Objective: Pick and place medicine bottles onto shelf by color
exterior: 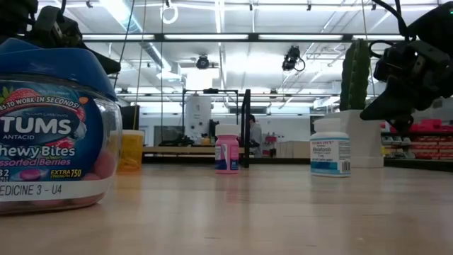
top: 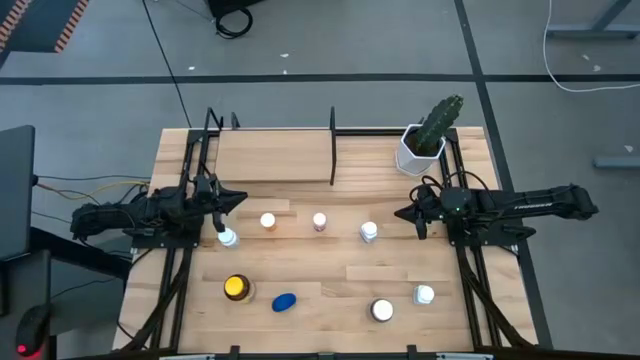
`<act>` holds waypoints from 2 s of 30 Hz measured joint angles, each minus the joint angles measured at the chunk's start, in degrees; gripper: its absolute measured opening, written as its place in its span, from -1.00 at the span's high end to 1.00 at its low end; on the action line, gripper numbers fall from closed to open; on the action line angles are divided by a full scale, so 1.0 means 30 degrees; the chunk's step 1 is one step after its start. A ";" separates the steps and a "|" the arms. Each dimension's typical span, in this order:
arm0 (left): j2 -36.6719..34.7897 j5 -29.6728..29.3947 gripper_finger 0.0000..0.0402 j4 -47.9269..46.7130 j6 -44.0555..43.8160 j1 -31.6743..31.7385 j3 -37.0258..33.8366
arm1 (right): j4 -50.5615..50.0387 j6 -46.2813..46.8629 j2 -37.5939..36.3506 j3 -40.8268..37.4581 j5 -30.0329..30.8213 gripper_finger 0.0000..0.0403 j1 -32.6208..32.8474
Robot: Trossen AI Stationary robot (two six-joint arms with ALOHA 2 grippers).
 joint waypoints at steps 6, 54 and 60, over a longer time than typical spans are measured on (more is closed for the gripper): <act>0.0000 -0.0005 0.84 -0.0004 0.0008 0.0007 0.0000 | -0.0007 0.0000 -0.0004 -0.0002 0.0000 0.92 0.0000; 0.0000 -0.0012 0.82 0.0021 0.0007 0.0022 0.0000 | -0.0007 0.0000 0.0000 0.0005 0.0000 0.92 -0.0007; 0.0000 -0.0012 0.85 0.0530 -0.0534 0.0022 0.0001 | -0.0002 0.0000 -0.0002 -0.0002 0.0000 0.92 0.0000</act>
